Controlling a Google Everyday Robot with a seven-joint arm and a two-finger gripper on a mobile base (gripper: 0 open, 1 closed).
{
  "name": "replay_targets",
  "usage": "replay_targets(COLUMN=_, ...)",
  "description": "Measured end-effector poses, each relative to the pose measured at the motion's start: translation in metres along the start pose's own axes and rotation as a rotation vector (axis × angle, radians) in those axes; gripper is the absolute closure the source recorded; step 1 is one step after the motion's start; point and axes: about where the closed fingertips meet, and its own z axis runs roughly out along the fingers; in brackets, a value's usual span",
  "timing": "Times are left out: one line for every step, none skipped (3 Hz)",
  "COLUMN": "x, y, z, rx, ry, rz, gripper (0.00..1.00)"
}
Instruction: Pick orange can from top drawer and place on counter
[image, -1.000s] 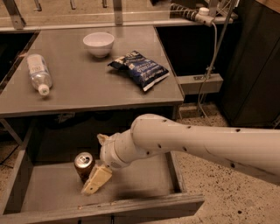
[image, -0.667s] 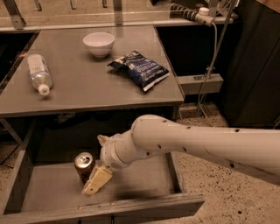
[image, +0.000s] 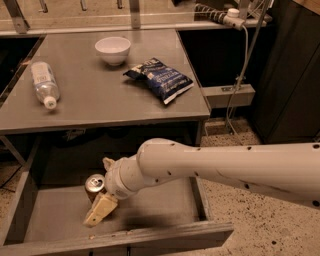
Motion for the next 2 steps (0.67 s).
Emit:
replay_targets(x=-0.0012, y=-0.0024, z=0.0106, rx=-0.006, ry=-0.008, rz=0.008, gripper=0.0)
replay_targets(x=-0.0013, y=-0.0024, z=0.0114, rx=-0.007, ry=-0.008, rz=0.008, gripper=0.17)
